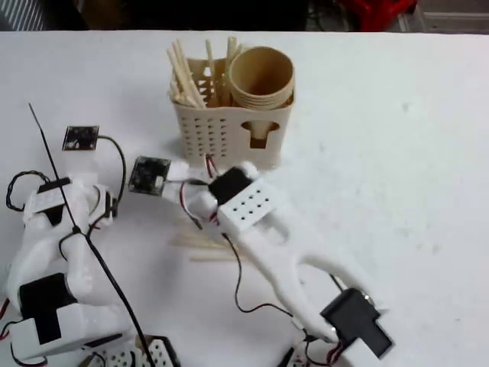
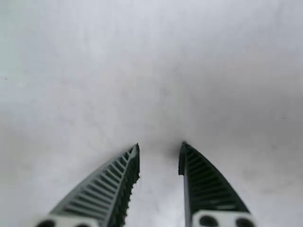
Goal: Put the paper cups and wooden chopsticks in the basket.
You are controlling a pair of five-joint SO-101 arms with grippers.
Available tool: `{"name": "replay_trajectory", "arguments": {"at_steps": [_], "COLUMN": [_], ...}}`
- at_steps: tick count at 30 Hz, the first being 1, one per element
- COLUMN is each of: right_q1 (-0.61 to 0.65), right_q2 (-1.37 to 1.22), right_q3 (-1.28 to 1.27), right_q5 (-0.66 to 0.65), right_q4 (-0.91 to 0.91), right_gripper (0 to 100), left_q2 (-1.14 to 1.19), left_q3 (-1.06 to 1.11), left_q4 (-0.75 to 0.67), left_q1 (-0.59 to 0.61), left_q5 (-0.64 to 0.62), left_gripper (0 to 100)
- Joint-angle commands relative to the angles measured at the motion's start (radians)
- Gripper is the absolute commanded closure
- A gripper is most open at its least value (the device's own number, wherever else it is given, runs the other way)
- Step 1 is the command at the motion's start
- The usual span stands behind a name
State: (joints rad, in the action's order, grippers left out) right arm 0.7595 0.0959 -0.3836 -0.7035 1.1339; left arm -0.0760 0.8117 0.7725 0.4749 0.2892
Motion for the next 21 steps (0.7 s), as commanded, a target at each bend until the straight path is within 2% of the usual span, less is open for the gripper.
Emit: {"name": "replay_trajectory", "arguments": {"at_steps": [1, 5, 12, 16, 21], "right_q1": [0.010, 0.008, 0.004, -0.041, -0.111], "right_q2": [-0.021, -0.096, -0.225, -0.274, -0.278], "right_q3": [-0.063, -0.115, -0.112, -0.078, -0.052], "right_q5": [-0.020, -0.020, -0.018, -0.011, -0.009], "right_q4": [-0.160, -0.282, -0.315, -0.314, -0.315], "right_gripper": [81.5, 82.5, 82.6, 82.9, 97.8], "left_q2": [0.004, 0.004, 0.004, 0.004, 0.004], "left_q3": [-0.009, -0.009, -0.009, -0.009, -0.009], "left_q4": [-0.015, -0.015, -0.015, -0.015, -0.015], "left_q1": [-0.010, -0.010, -0.012, -0.012, -0.012], "left_q5": [0.009, 0.011, 0.011, 0.011, 0.011], "left_gripper": [85, 85, 85, 85, 85]}}
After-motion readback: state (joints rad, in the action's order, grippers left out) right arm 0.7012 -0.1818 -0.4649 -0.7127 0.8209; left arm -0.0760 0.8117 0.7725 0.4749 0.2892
